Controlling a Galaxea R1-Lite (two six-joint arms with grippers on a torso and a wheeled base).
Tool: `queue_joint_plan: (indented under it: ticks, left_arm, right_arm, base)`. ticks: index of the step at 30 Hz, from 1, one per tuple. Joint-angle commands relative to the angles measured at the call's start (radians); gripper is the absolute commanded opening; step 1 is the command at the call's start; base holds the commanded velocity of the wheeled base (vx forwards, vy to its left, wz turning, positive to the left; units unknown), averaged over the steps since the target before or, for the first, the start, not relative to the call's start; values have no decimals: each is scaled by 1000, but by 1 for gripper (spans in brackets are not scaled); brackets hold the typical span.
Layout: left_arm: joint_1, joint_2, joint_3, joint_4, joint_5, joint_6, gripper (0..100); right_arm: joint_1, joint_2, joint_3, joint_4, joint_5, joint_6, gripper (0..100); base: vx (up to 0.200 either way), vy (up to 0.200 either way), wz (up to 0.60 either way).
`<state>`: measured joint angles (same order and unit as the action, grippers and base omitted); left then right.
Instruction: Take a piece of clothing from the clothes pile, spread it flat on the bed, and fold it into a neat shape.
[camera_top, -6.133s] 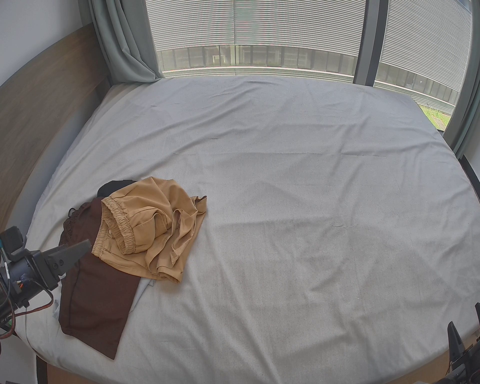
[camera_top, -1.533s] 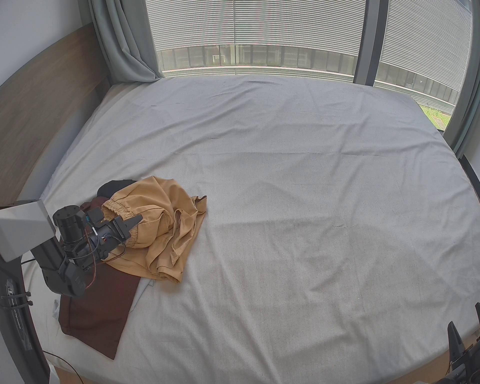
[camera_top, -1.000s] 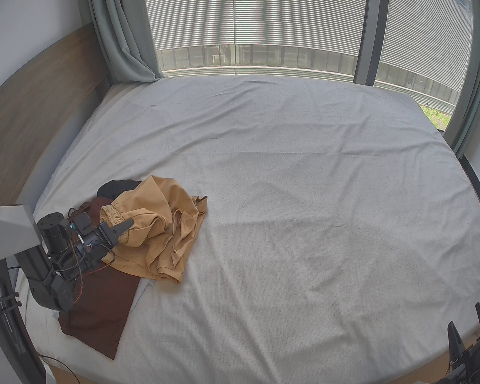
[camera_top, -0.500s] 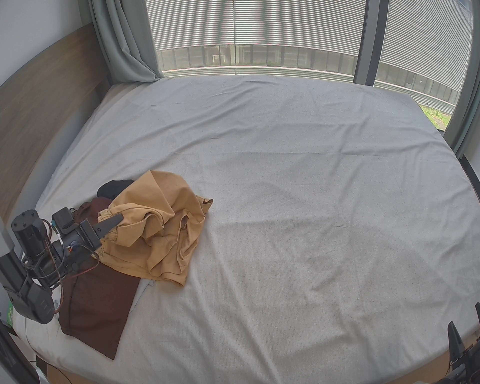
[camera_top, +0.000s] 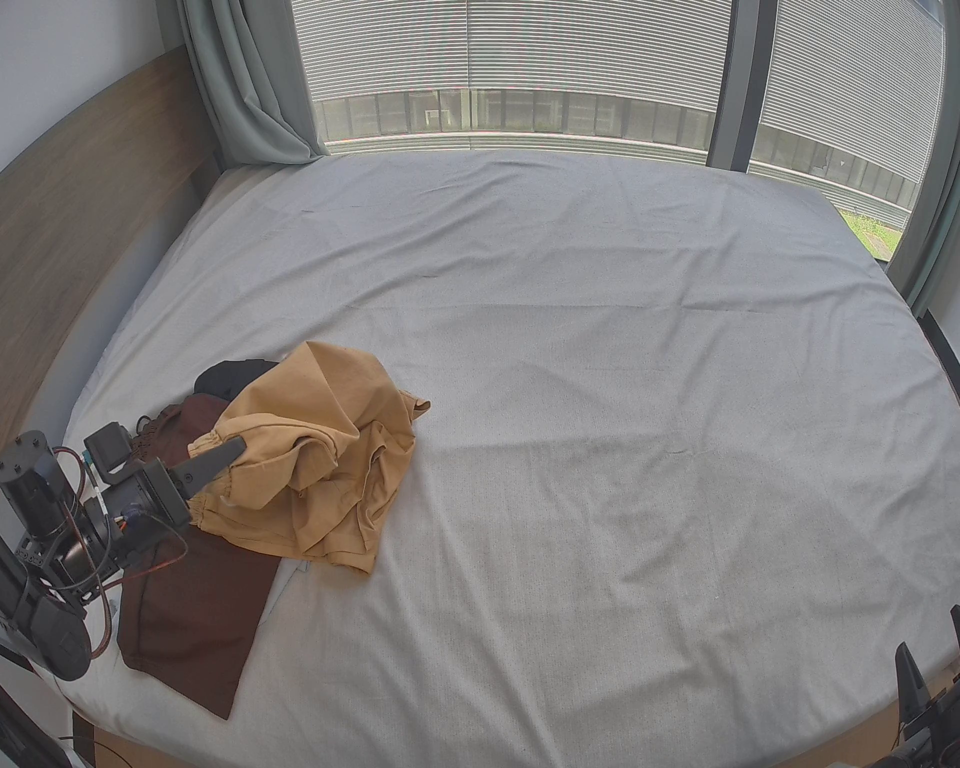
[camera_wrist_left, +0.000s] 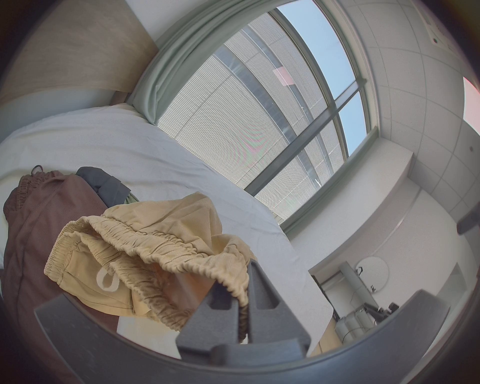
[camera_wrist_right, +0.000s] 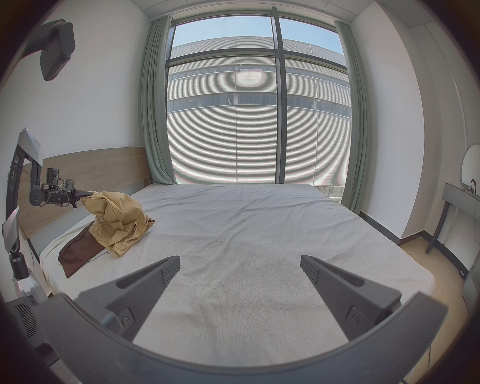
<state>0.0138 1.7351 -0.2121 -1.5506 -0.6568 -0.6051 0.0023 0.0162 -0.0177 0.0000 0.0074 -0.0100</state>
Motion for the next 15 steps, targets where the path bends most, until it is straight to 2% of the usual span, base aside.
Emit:
queue_joint_plan:
  ticks: [1, 6, 15]
  left_arm:
    - [-25, -29, 50, 0, -1, 45, 0]
    - [-38, -29, 69, 0, -1, 108, 0]
    - [-104, -34, 66, 0, 31, 111, 0]
  right_arm:
    - [1, -16, 18, 0, 0, -1, 100]
    - [1, -16, 18, 0, 0, -1, 100]
    - [1, -16, 18, 0, 0, 1, 100]
  base:
    - [0, 0, 0]
    - [0, 0, 0]
    - [0, 0, 0]
